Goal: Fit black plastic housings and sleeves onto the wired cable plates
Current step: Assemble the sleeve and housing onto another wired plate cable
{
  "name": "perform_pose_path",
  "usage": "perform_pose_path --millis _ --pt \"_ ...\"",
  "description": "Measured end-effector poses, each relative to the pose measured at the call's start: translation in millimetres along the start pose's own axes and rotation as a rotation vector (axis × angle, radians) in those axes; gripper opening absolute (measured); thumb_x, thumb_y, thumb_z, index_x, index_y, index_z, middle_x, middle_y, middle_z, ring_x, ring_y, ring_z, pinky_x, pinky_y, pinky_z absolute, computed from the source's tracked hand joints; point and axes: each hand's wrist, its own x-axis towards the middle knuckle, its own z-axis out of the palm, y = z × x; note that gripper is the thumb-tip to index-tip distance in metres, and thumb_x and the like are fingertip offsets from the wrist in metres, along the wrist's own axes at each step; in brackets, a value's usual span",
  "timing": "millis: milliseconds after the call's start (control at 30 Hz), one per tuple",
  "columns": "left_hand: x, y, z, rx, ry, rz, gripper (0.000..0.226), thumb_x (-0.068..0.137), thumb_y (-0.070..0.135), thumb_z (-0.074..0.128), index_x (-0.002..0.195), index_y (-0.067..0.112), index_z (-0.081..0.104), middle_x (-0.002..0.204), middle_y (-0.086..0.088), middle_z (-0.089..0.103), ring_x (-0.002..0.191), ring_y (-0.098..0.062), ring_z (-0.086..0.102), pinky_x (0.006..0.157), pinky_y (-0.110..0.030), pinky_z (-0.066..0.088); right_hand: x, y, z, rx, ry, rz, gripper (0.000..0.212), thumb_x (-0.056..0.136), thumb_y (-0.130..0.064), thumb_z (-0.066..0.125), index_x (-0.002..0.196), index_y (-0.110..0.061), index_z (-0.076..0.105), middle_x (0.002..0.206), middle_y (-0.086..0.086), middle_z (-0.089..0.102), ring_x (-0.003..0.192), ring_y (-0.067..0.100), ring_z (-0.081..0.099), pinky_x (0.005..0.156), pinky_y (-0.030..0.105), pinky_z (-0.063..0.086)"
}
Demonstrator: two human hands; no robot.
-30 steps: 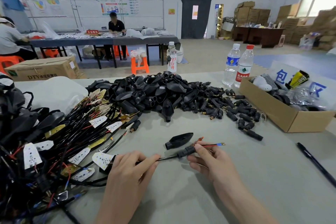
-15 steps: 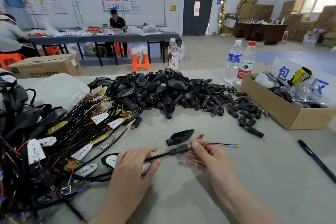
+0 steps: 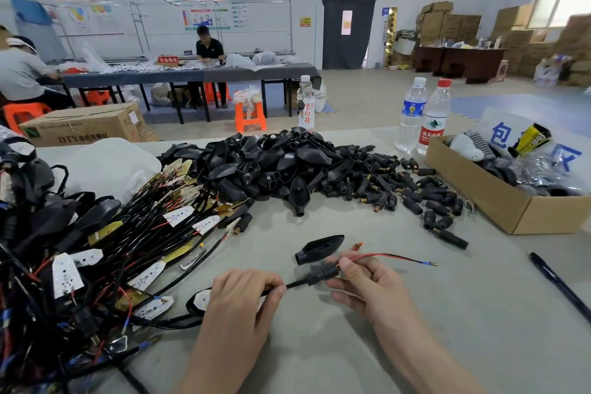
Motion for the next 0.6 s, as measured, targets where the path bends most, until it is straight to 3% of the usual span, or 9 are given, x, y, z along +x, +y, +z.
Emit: perform_pose_path --millis 100,200,367,600 --pt "-0.3 0.9 -0.2 -0.001 0.010 -0.005 0.022 0.094 0.037 0.048 0.085 0.025 0.064 0.080 0.022 0.058 0.078 -0.001 0.050 0.084 -0.027 0.036 1.3 1.0 -1.2 0.020 -0.009 -0.003 0.025 0.092 -0.012 0.063 0.112 0.002 0.061 0.101 0.008 0.077 0.073 0.021 0.073 0.059 0.023 0.057" --pt "0.0 0.7 -1.3 -0.007 0.029 -0.034 0.024 0.094 0.039 0.047 0.085 0.024 0.064 0.079 0.021 0.059 0.076 0.000 0.049 0.084 -0.027 0.036 1.9 0.6 -3.1 0.013 -0.036 0.002 0.036 0.082 -0.026 0.066 0.108 -0.001 0.065 0.103 0.009 0.077 0.079 0.024 0.075 0.062 0.022 0.057" --pt "-1.4 3.6 -4.4 -0.009 0.020 -0.048 0.024 0.094 0.039 0.047 0.085 0.024 0.065 0.078 0.020 0.059 0.075 -0.003 0.053 0.084 -0.028 0.037 -0.8 -1.3 -2.6 -0.020 -0.119 0.024 0.040 0.081 -0.028 0.066 0.117 -0.011 0.062 0.109 0.004 0.075 0.083 0.026 0.075 0.065 0.025 0.058" --pt "-4.8 7.2 -4.0 -0.010 0.011 -0.030 0.021 0.095 0.038 0.049 0.088 0.025 0.064 0.080 0.022 0.060 0.076 -0.002 0.054 0.084 -0.026 0.037 -4.3 2.3 2.1 -0.091 -0.097 -0.005 0.005 0.097 -0.016 0.059 0.099 -0.012 0.056 0.102 0.006 0.076 0.080 0.030 0.075 0.061 0.027 0.058"
